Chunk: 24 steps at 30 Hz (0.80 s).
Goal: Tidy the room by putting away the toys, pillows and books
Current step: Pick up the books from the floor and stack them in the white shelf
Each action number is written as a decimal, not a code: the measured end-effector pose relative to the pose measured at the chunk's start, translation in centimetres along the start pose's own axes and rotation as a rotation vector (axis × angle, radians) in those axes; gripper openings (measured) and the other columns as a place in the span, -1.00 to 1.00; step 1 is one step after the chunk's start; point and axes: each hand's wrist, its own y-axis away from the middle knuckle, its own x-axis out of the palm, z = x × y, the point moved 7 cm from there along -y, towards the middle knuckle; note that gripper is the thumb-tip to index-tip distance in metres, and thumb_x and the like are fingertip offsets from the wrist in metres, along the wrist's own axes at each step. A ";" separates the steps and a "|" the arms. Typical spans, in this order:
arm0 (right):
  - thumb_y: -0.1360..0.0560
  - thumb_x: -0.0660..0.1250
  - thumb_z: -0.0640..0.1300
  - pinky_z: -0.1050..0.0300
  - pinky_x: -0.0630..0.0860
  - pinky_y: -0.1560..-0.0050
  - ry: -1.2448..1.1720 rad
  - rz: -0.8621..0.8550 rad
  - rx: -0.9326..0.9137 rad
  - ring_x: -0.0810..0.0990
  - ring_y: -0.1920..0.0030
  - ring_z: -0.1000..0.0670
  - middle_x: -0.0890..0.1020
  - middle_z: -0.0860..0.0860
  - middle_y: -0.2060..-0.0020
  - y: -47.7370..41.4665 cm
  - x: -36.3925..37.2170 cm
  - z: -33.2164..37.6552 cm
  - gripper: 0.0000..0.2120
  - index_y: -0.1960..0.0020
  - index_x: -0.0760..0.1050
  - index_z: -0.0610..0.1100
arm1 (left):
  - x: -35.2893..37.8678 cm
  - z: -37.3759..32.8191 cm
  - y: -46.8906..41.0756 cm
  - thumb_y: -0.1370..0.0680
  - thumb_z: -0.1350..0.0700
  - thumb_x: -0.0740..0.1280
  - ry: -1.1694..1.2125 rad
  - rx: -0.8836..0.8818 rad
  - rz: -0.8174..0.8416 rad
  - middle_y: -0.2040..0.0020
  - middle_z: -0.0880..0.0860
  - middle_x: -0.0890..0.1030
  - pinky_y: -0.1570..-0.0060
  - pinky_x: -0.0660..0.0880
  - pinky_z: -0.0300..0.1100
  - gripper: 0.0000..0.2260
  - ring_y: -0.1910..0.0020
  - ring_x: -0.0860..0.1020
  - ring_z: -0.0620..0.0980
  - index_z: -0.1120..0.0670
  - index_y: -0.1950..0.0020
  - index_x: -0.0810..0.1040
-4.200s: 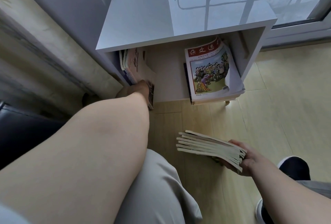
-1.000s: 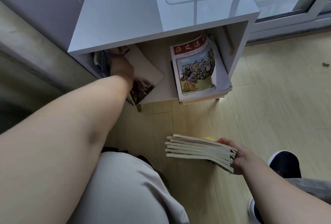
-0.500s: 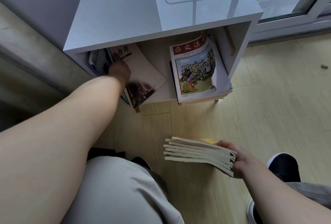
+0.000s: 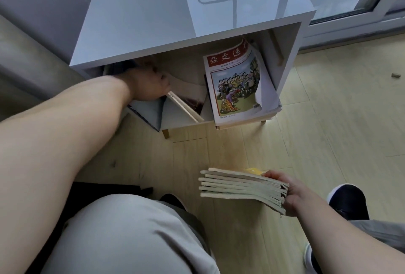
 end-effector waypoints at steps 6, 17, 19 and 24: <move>-0.47 0.31 -0.26 -0.01 0.58 0.56 0.004 0.008 -0.009 0.61 0.55 -0.16 0.62 -0.23 0.45 0.2 0.4 -0.3 -0.85 0.21 0.53 -0.35 | -0.6 -1.6 1.1 -0.58 0.32 0.16 -0.022 0.021 -0.210 0.12 0.25 0.51 0.19 0.54 0.05 -0.88 0.26 0.53 0.15 0.24 -0.03 0.47; -0.47 0.35 -0.23 0.02 0.57 0.57 0.010 0.000 -0.021 0.62 0.54 -0.15 0.63 -0.22 0.44 0.1 0.0 -0.3 -0.81 0.26 0.54 -0.33 | -1.8 -3.5 0.4 -0.65 0.21 0.17 -0.032 0.269 -0.185 -0.24 0.22 0.47 0.13 0.49 0.01 -0.26 -0.08 0.52 0.18 0.00 -0.64 -0.29; -0.49 0.33 -0.22 0.01 0.57 0.57 0.011 0.013 -0.020 0.62 0.54 -0.16 0.63 -0.23 0.44 0.0 0.1 -0.2 -0.81 0.23 0.53 -0.34 | -2.1 -3.4 0.2 -0.66 0.22 0.15 -0.011 0.305 -0.150 -0.20 0.21 0.47 0.17 0.48 0.00 -0.27 -0.04 0.53 0.17 0.00 -0.63 -0.31; -0.52 0.32 -0.20 0.06 0.53 0.62 0.015 0.029 -0.017 0.60 0.58 -0.15 0.61 -0.23 0.48 0.1 0.3 -0.2 -0.78 0.23 0.51 -0.34 | -3.6 -3.4 0.0 -0.65 0.23 0.20 0.113 0.338 -0.058 -0.19 0.25 0.44 0.31 0.51 -0.03 -0.19 0.11 0.53 0.18 -0.10 -0.60 -0.37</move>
